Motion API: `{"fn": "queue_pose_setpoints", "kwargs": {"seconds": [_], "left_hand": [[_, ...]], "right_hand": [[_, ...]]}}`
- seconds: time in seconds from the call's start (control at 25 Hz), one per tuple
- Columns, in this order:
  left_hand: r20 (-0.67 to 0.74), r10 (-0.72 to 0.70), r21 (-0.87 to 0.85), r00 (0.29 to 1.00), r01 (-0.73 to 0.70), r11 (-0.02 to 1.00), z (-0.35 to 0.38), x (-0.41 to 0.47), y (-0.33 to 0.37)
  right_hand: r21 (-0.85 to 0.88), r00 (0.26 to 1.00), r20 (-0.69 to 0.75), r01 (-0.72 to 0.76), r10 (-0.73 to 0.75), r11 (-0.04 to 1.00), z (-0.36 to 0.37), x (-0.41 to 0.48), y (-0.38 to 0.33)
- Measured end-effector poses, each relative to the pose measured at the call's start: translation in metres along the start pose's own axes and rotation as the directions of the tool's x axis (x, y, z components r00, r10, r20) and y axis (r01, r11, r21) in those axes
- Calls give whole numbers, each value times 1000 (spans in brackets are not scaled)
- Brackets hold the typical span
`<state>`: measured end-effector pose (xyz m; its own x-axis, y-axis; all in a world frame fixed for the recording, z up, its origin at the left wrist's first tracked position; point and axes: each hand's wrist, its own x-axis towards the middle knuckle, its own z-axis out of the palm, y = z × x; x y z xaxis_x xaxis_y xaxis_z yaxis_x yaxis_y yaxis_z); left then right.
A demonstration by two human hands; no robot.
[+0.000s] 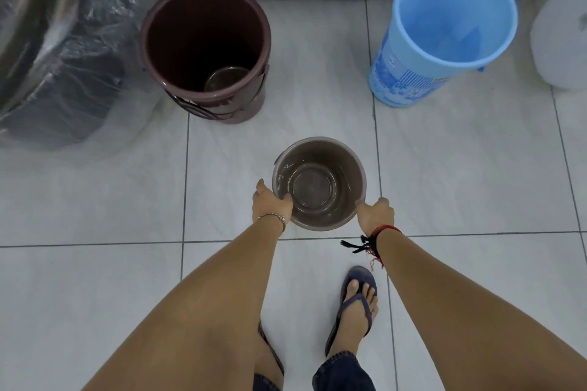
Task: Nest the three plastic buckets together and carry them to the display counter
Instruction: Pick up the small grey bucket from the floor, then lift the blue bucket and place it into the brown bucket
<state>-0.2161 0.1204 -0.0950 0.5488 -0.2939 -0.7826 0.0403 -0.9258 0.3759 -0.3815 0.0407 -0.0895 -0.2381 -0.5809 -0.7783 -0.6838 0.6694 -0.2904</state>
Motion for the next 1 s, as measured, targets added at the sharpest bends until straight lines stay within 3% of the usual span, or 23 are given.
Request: {"fn": "queue_pose_setpoints", "kwargs": {"seconds": [0.2,0.56,0.72,1.0], "left_hand": [[50,222,235,974,-228,945,-41,-20,77],[77,470,132,879,-476,869,-59,-56,258],[78,463,-3,883,-464,886,-19,-40,306],[133,315,-163,940,-292,942,91,1,367]], "right_hand": [[123,996,-77,42,-32,992,-62,-28,-54],[293,957,-271,187,-106,938,-211,-11,-160],[341,962,-261,175,-86,924,-242,45,-177],[320,987,-128,135,-98,938,-266,157,-188]]}}
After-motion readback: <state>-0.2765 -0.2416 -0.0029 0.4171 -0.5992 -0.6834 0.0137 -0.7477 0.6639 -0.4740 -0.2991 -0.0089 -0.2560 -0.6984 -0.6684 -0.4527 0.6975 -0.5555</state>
